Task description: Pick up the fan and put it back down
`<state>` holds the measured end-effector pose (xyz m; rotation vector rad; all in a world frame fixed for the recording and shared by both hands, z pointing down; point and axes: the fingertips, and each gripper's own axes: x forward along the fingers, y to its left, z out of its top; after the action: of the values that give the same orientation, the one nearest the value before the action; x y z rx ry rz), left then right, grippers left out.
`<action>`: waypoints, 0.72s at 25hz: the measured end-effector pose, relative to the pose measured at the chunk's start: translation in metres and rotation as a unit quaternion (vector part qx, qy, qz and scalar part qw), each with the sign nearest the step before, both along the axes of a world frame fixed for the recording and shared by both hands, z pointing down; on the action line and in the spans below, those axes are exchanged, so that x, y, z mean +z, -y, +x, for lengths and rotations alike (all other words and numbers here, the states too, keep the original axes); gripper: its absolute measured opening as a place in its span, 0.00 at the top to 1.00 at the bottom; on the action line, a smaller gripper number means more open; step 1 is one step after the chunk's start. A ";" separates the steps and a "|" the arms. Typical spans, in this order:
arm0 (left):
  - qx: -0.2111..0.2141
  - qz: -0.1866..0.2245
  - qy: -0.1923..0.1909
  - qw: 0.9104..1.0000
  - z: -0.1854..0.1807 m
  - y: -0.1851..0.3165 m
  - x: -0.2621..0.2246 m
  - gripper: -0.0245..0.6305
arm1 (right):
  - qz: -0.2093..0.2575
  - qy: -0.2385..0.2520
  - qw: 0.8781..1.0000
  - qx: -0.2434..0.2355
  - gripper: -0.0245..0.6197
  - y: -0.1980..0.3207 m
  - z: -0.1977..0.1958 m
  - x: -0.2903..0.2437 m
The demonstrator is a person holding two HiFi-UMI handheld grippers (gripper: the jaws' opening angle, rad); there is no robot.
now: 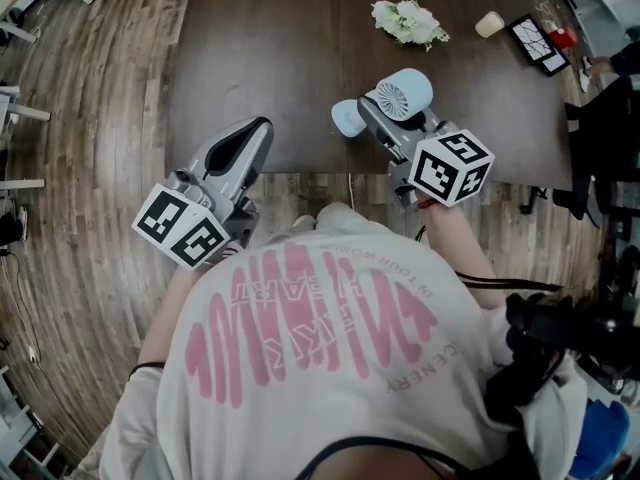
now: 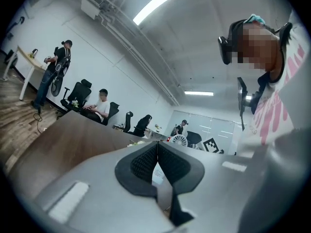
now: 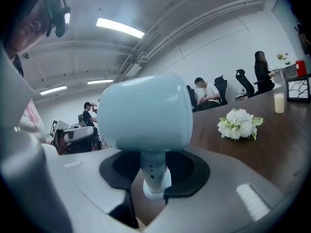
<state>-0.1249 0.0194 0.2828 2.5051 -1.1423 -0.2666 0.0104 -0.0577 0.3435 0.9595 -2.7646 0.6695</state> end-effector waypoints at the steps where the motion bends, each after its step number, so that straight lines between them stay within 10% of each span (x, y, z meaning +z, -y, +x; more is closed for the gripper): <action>1: -0.007 0.003 -0.001 1.000 -0.005 -0.002 -0.002 0.93 | 0.003 0.003 1.000 -0.001 0.74 0.002 -0.004 -0.002; 18: -0.132 -0.021 0.017 0.991 -0.088 0.002 0.003 0.93 | 0.024 -0.010 0.999 -0.034 0.74 0.057 -0.062 -0.006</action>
<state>-0.2133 0.0178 0.2853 2.3269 -1.4790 -0.2676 -0.0516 -0.1144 0.3371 0.8730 -2.7929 0.5817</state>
